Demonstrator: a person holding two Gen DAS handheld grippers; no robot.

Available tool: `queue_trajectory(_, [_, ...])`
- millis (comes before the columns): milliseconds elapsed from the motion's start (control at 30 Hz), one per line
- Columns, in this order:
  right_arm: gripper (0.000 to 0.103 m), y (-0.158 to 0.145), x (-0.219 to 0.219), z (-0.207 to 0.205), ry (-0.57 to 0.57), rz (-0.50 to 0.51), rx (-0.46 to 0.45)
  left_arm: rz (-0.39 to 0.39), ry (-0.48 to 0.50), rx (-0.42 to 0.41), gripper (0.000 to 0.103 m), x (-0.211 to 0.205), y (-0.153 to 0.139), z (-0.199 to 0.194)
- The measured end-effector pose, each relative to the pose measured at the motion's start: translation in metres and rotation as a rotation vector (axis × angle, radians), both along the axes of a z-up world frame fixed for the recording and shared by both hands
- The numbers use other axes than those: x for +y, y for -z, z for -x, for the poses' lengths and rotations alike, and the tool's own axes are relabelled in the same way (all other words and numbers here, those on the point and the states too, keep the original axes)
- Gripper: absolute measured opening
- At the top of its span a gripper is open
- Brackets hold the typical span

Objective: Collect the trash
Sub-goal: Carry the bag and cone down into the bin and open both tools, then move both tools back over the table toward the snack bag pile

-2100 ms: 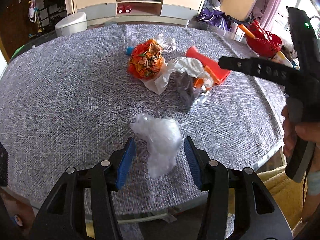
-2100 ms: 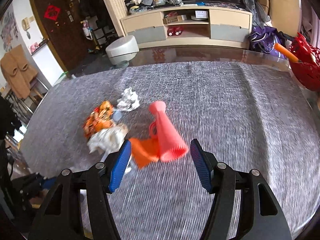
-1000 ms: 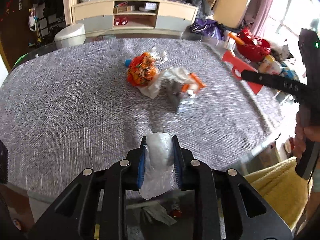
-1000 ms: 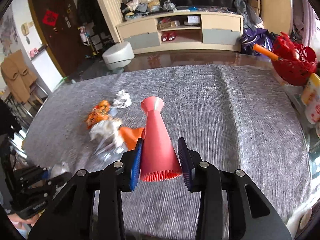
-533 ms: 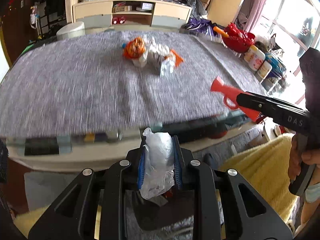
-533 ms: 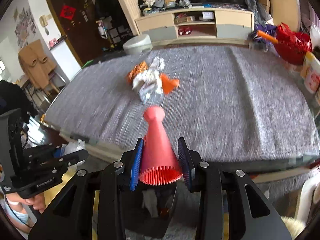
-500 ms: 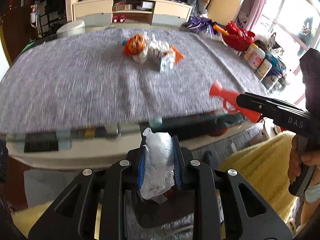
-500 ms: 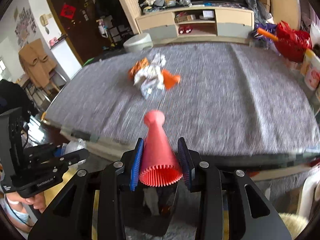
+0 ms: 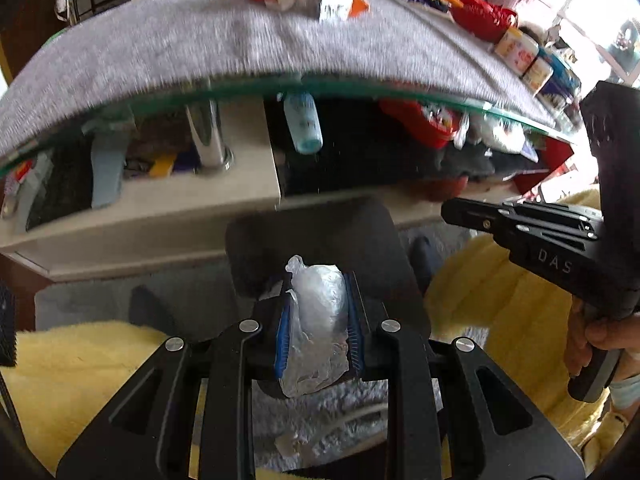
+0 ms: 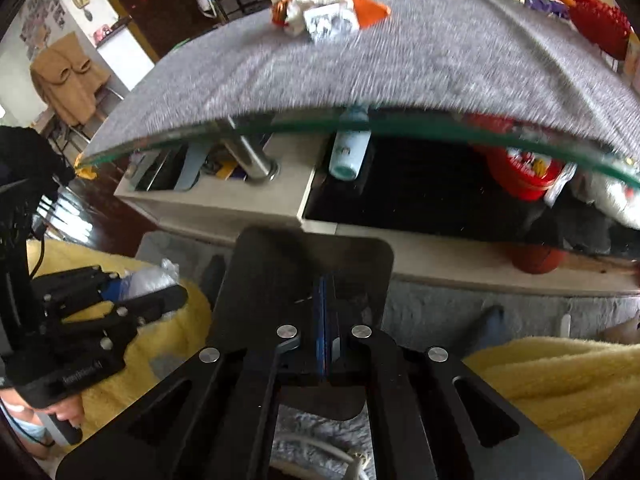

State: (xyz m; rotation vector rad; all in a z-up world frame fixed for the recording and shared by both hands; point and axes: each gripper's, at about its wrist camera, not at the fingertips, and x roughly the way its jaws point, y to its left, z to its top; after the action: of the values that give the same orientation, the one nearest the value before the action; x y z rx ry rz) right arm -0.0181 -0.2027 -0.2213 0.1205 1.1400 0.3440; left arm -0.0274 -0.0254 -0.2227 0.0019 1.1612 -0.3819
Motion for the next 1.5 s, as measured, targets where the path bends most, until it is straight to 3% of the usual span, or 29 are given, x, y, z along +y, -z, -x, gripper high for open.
queue_trajectory(367, [0.005,0.020,0.001,-0.007,0.025,0.058,0.047,-0.033,0.006,0.078,0.023,-0.008,0.025,-0.003])
queue_trajectory(533, [0.007,0.031,-0.002,-0.008,0.049,0.091,0.074,-0.035,-0.001,0.105,0.032,-0.008,0.034,-0.004])
queue_trajectory(567, [0.010,0.032,-0.003,-0.009,0.054,0.094,0.075,-0.035,-0.003,0.108,0.033,-0.008,0.035,-0.004])
queue_trajectory(600, [0.028,0.032,-0.004,-0.009,0.060,0.098,0.075,-0.035,-0.007,0.109,0.039,-0.007,0.036,-0.005])
queue_trajectory(633, [0.054,0.032,-0.005,-0.010,0.068,0.101,0.071,-0.036,-0.010,0.109,0.044,-0.006,0.036,-0.005])
queue_trajectory(667, [0.061,0.032,-0.006,-0.010,0.074,0.103,0.062,-0.036,-0.013,0.109,0.047,-0.006,0.036,-0.005])
queue_trajectory(767, [0.064,0.032,-0.008,-0.011,0.083,0.113,0.058,-0.035,-0.019,0.110,0.058,-0.004,0.036,-0.006])
queue_trajectory(833, [0.076,0.032,-0.009,-0.012,0.090,0.134,0.054,-0.035,-0.024,0.106,0.071,-0.003,0.036,-0.007])
queue_trajectory(900, [0.082,0.032,-0.009,-0.012,0.092,0.147,0.050,-0.038,-0.026,0.100,0.080,-0.002,0.034,-0.008])
queue_trajectory(1033, [0.083,0.033,-0.013,-0.014,0.098,0.164,0.054,-0.050,-0.034,0.088,0.094,0.000,0.030,-0.011])
queue_trajectory(1267, [0.083,0.023,-0.038,-0.020,0.183,0.068,0.056,-0.065,-0.071,0.048,0.095,0.014,0.015,-0.019])
queue_trajectory(1500, [0.083,-0.009,-0.060,-0.032,0.249,0.030,-0.007,-0.038,-0.126,-0.013,0.095,0.030,-0.013,-0.036])
